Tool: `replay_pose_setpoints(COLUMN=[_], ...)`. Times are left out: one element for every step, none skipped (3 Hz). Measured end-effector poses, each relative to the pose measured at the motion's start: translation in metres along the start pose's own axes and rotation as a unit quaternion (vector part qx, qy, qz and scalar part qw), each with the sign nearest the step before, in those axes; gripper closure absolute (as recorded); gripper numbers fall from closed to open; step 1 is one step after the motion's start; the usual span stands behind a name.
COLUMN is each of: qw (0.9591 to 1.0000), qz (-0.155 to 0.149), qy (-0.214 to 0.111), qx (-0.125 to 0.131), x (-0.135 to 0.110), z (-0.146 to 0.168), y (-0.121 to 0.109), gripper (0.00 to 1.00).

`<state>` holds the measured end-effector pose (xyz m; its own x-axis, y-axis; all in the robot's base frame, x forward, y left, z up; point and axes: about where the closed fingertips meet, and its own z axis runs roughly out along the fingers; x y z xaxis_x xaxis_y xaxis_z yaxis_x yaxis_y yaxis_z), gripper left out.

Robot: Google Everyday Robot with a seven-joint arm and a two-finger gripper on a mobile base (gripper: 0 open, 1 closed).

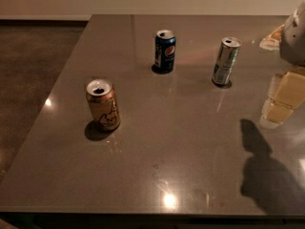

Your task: Move pepsi can near redbull can

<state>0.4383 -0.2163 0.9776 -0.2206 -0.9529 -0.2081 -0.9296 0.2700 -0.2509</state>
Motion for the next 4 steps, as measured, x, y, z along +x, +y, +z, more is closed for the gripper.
replay_pose_setpoints(qw=[1.0, 0.9996, 0.9972, 0.9928], qz=[0.0, 0.026, 0.067, 0.108], qy=[0.0, 0.002, -0.003, -0.028], qx=[0.0, 0.01, 0.033, 0.044], x=[0.0, -0.005, -0.022, -0.043], z=[0.0, 0.002, 0.012, 0.027], y=[0.0, -0.01, -0.037, -0.07], gripper=[0.0, 0.0, 0.0, 0.0])
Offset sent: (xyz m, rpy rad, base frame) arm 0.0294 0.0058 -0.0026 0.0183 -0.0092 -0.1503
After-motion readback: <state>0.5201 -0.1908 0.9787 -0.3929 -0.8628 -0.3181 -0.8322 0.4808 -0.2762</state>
